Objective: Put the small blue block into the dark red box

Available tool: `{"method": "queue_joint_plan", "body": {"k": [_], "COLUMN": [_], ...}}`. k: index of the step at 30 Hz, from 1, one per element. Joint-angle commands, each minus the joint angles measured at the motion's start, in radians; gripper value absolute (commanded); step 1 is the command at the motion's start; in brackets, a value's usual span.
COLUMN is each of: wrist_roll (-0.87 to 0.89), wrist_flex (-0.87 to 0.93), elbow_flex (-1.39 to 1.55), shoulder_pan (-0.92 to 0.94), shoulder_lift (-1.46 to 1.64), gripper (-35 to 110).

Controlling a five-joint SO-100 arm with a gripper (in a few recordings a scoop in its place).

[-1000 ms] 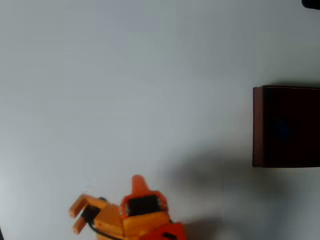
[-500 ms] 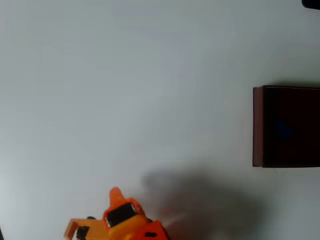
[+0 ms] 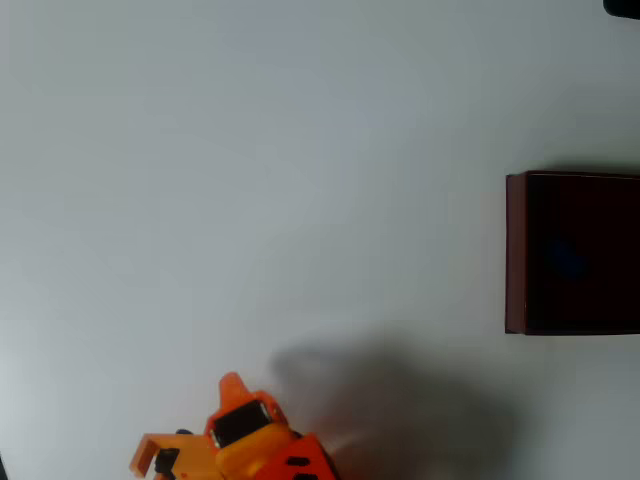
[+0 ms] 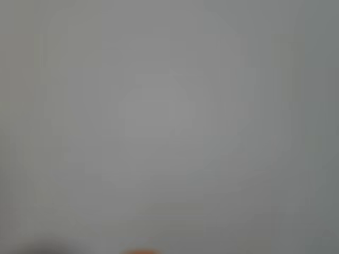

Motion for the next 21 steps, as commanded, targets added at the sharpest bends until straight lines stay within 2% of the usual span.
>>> {"method": "queue_joint_plan", "body": {"k": [1,21], "wrist_roll": [-0.003,0.025], "wrist_flex": [0.005,0.003], "elbow_flex": [0.006,0.006], "shoulder_pan": [-0.012,0.026], "shoulder_lift": [0.009,0.009], "gripper": [0,0]}}
